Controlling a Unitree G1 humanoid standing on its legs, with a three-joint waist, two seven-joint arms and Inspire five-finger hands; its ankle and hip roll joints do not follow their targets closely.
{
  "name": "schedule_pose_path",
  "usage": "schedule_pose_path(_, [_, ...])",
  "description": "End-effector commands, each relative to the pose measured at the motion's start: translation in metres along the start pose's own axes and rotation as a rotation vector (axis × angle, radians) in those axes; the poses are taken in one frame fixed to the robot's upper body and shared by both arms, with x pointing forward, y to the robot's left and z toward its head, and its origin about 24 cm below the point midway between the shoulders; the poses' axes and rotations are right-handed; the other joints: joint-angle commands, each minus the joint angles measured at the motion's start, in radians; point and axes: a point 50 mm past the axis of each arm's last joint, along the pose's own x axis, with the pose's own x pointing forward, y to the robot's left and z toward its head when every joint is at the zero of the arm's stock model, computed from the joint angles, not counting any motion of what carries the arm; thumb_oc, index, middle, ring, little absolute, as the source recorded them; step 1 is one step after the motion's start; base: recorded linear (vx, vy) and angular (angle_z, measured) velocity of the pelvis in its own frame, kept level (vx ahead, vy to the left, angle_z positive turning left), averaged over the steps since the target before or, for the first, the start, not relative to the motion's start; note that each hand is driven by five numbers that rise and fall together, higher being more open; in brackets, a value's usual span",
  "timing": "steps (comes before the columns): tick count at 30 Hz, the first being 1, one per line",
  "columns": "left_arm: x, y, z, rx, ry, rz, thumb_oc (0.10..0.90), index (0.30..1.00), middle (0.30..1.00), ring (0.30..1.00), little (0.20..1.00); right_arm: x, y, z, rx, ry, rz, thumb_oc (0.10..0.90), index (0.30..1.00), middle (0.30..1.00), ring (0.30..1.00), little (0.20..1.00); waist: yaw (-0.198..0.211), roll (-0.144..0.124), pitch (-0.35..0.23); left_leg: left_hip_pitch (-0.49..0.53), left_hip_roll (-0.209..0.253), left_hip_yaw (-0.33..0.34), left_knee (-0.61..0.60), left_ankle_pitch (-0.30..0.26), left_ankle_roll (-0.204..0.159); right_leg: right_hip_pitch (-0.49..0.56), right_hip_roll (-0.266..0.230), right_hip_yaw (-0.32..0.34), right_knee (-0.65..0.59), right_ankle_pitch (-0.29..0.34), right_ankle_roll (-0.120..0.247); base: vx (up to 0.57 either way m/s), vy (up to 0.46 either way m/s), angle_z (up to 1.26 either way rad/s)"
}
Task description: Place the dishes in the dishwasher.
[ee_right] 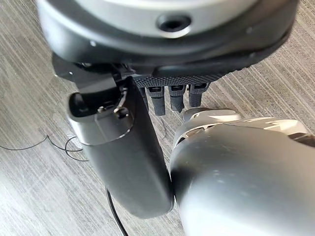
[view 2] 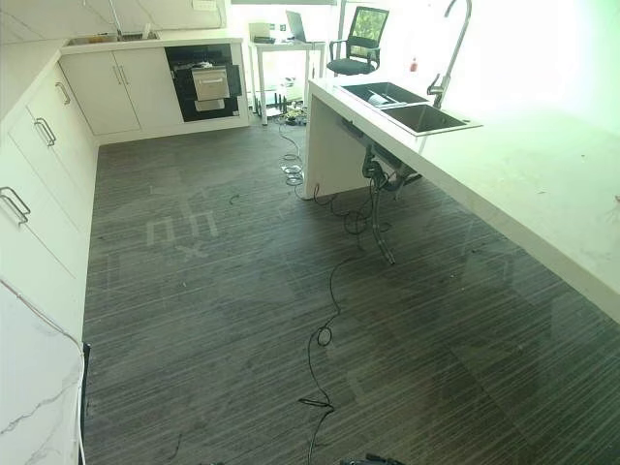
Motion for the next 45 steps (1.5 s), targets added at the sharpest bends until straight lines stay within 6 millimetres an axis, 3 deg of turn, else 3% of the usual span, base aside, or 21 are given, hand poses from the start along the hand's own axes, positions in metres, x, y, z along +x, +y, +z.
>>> schedule_pose_path(1, [0.001, -0.007, -0.002, 0.013, 0.003, -0.041, 0.800, 0.900, 0.900, 0.900, 0.900, -0.004, -0.014, -0.013, -0.025, 0.070, -0.028, 0.800, 0.900, 0.900, 0.900, 0.900, 0.012, 0.008, -0.012, 0.031, 0.044, 0.044, 0.009, -0.084, -0.063, 0.043, -0.029, -0.019, -0.017, -0.037, 0.099, 0.00, 0.000, 0.00])
schedule_pose_path(22, [0.001, -0.003, 0.002, -0.011, -0.056, 0.009, 0.800, 0.900, 0.900, 0.900, 0.900, -0.004, -0.015, -0.013, -0.035, 0.059, -0.030, 0.800, 0.900, 0.900, 0.900, 0.900, 0.012, 0.003, -0.014, 0.032, 0.042, 0.047, 0.009, -0.085, -0.063, 0.042, -0.025, -0.017, -0.017, -0.037, 0.098, 0.00, 0.000, 0.00])
schedule_pose_path(29, [0.001, -0.004, 0.006, -0.020, -0.076, -0.005, 0.800, 0.900, 0.900, 0.900, 0.900, -0.003, -0.010, -0.004, -0.040, -0.002, 0.003, 0.800, 0.900, 0.900, 0.900, 0.900, 0.010, 0.004, -0.013, 0.036, 0.041, 0.053, 0.009, -0.087, -0.060, 0.045, -0.027, -0.019, -0.017, -0.036, 0.098, 0.00, 0.000, 0.00])
schedule_pose_path(30, [0.001, -0.005, 0.010, -0.073, -0.099, -0.017, 0.800, 0.900, 0.900, 0.900, 0.900, -0.004, -0.011, 0.000, -0.022, -0.026, -0.005, 0.800, 0.900, 0.900, 0.900, 0.900, 0.010, 0.004, -0.012, 0.037, 0.040, 0.053, 0.009, -0.087, -0.060, 0.045, -0.027, -0.018, -0.017, -0.034, 0.098, 0.00, 0.000, 0.00])
schedule_pose_path(32, [-0.006, -0.011, 0.045, -0.241, -0.300, -0.098, 0.800, 0.900, 0.900, 0.900, 0.900, -0.008, -0.016, 0.033, 0.071, -0.173, -0.040, 0.800, 0.900, 0.900, 0.900, 0.900, 0.012, 0.003, -0.005, 0.039, 0.038, 0.050, 0.009, -0.088, -0.062, 0.049, -0.028, -0.017, -0.017, -0.034, 0.096, 0.03, -0.027, 0.00])
schedule_pose_path(33, [-0.011, -0.018, 0.064, -0.229, -0.396, -0.137, 0.800, 0.900, 0.900, 0.900, 0.900, -0.012, -0.013, 0.054, 0.049, -0.277, -0.033, 0.800, 0.900, 0.900, 0.900, 0.900, 0.014, 0.001, -0.001, 0.036, 0.040, 0.050, 0.009, -0.087, -0.062, 0.045, -0.028, -0.016, -0.017, -0.032, 0.094, 0.00, -0.036, 0.00])
schedule_pose_path(36, [-0.021, -0.027, 0.085, -0.231, -0.514, -0.198, 0.800, 0.900, 0.900, 0.900, 0.900, -0.023, -0.005, 0.087, 0.002, -0.429, -0.024, 0.800, 0.900, 0.900, 0.900, 0.900, 0.012, -0.001, 0.005, 0.033, 0.041, 0.050, 0.009, -0.084, -0.063, 0.041, -0.026, -0.014, -0.017, -0.028, 0.092, -0.01, -0.011, 0.00])
schedule_pose_path(38, [-0.036, -0.035, 0.103, -0.356, -0.623, -0.312, 0.800, 0.900, 0.900, 0.900, 0.900, -0.046, 0.013, 0.121, -0.055, -0.626, -0.003, 0.800, 0.900, 0.900, 0.900, 0.900, -0.001, -0.003, 0.010, 0.030, 0.042, 0.051, 0.009, -0.078, -0.064, 0.035, -0.024, -0.008, -0.017, -0.025, 0.092, -0.04, -0.038, 0.00])
schedule_pose_path(39, [-0.048, -0.037, 0.114, -0.309, -0.713, -0.334, 0.800, 0.900, 0.900, 0.900, 0.900, -0.059, 0.025, 0.133, -0.063, -0.714, 0.058, 0.800, 0.900, 0.900, 0.900, 0.900, -0.011, -0.004, 0.011, 0.029, 0.046, 0.056, 0.009, -0.076, -0.066, 0.032, -0.020, -0.003, -0.017, -0.024, 0.090, -0.02, -0.055, -0.06])
schedule_pose_path(42, [-0.075, -0.041, 0.129, -0.252, -0.882, -0.411, 0.800, 0.900, 0.900, 0.900, 0.900, -0.085, 0.044, 0.142, -0.105, -0.907, 0.203, 0.800, 0.900, 0.900, 0.900, 0.900, -0.025, -0.002, 0.005, 0.034, 0.048, 0.054, 0.009, -0.072, -0.068, 0.034, -0.008, 0.006, -0.017, -0.030, 0.086, 0.03, -0.090, -0.04])
schedule_pose_path(45, [-0.084, -0.041, 0.133, -0.219, -0.933, -0.417, 0.800, 0.900, 0.900, 0.900, 0.900, -0.093, 0.046, 0.145, -0.107, -0.946, 0.236, 0.800, 0.900, 0.900, 0.900, 0.900, -0.028, 0.000, 0.002, 0.037, 0.049, 0.051, 0.009, -0.071, -0.069, 0.036, -0.001, 0.013, -0.017, -0.034, 0.081, 0.05, -0.084, -0.06])
